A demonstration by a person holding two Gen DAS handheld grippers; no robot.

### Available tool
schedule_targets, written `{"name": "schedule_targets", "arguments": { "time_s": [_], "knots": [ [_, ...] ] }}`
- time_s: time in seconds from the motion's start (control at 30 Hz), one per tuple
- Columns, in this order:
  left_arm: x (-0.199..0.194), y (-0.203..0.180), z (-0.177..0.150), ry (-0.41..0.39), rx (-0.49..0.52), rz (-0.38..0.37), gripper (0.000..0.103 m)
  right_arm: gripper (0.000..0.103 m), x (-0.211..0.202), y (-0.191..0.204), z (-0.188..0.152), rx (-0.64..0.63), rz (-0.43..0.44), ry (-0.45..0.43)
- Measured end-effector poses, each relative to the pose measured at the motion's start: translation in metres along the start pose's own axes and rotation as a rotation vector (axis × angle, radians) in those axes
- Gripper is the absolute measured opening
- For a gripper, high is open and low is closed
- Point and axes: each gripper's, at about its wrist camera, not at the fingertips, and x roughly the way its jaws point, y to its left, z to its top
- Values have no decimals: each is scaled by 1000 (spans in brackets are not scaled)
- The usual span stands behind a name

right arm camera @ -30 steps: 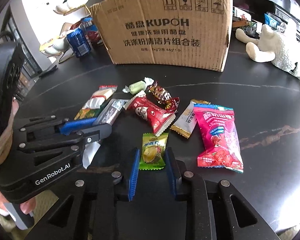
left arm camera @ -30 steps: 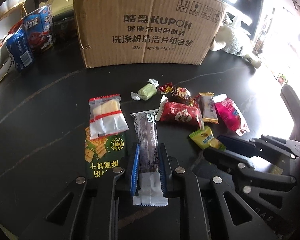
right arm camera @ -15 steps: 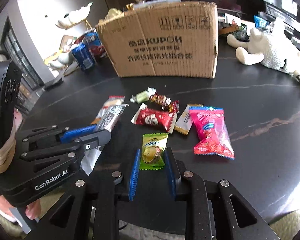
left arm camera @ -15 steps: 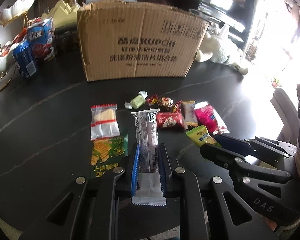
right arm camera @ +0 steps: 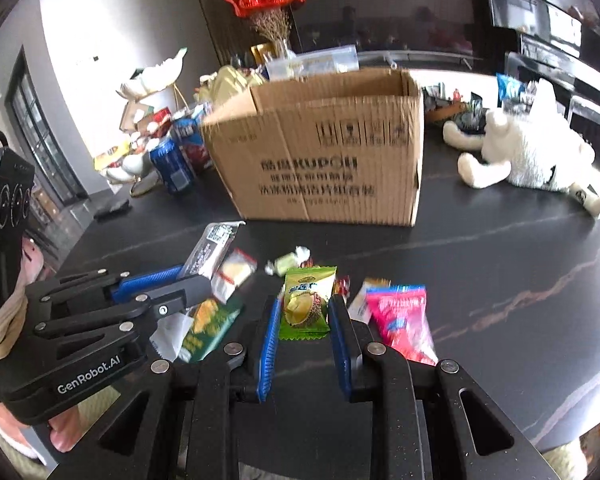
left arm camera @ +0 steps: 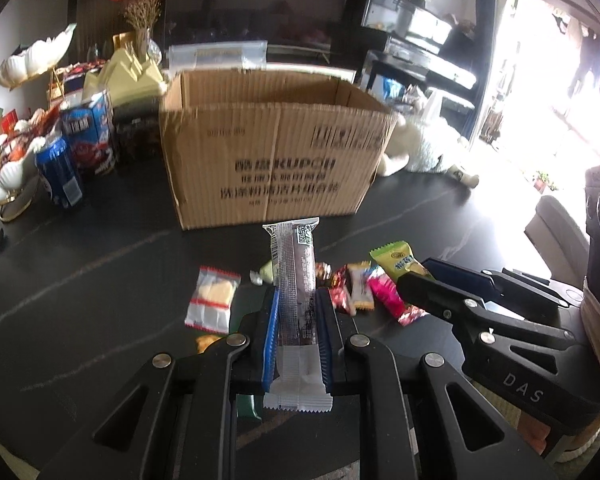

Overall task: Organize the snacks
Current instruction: 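Lift both snacks over the KUPOH box and open both tools to release them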

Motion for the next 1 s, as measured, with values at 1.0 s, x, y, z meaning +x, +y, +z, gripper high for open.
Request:
{"name": "schedule_targets", "arguments": {
  "time_s": [1.0],
  "knots": [
    [-23, 29, 124, -133, 63, 48, 18, 26, -4, 13, 126, -16, 13, -188]
  ]
}}
